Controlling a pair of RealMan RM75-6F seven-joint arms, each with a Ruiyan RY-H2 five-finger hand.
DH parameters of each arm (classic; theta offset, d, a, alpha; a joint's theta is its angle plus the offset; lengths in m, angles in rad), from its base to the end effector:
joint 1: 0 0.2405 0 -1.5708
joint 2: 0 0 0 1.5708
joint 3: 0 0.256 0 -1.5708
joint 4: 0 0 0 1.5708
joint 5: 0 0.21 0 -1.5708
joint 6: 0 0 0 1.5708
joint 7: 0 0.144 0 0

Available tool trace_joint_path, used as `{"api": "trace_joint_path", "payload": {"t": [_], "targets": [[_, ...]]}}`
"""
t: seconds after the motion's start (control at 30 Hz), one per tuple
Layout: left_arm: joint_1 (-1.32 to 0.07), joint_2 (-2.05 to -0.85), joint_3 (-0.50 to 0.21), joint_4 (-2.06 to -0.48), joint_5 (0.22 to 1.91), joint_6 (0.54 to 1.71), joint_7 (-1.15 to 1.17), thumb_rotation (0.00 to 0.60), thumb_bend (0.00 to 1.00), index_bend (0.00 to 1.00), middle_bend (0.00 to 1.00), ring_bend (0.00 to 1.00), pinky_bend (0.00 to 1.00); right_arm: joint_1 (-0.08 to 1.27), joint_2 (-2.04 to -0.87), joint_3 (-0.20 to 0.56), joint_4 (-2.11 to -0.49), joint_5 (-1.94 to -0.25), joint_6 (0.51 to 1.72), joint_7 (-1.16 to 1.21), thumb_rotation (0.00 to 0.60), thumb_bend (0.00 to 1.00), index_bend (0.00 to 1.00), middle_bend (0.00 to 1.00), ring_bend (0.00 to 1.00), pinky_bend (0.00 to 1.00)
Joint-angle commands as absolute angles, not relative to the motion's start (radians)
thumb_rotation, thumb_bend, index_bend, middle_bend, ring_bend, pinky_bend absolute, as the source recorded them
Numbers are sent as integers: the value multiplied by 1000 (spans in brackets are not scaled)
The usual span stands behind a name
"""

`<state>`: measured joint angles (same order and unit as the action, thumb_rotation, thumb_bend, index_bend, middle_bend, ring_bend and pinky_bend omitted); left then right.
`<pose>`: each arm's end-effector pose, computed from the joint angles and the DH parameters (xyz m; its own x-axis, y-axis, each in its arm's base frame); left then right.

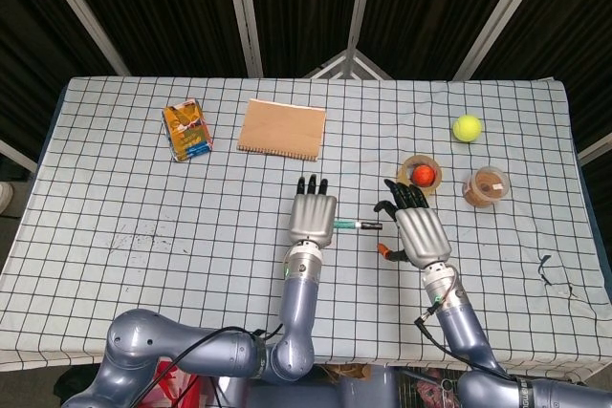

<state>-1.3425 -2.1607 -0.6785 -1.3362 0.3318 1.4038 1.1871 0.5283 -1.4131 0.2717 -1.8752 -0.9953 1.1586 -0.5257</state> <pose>0.0877 0.3259 -0.1077 0.4554 0.2868 0.8428 0.8903 -0.1481 -0.4306 -0.1493 -0.2966 0.0448 0.2770 -0.2106 0.9375 -0.9556 -0.1622 0.2459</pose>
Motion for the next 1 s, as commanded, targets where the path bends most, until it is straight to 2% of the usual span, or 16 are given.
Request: {"api": "trace_joint_path", "payload": {"t": [0.03, 1.0], "targets": [[-1345, -2163, -678, -1336, 331, 1403, 1184, 600, 535, 581, 105, 0, 0, 541, -1423, 277, -1873, -978, 1162, -533, 600, 256, 366, 49, 0, 0], [-1342, -2156, -655, -1350, 336, 1393, 1148, 600, 535, 580, 105, 0, 0, 605, -1477, 254, -1794, -887, 1173, -532, 600, 295, 491, 49, 5, 0]]}}
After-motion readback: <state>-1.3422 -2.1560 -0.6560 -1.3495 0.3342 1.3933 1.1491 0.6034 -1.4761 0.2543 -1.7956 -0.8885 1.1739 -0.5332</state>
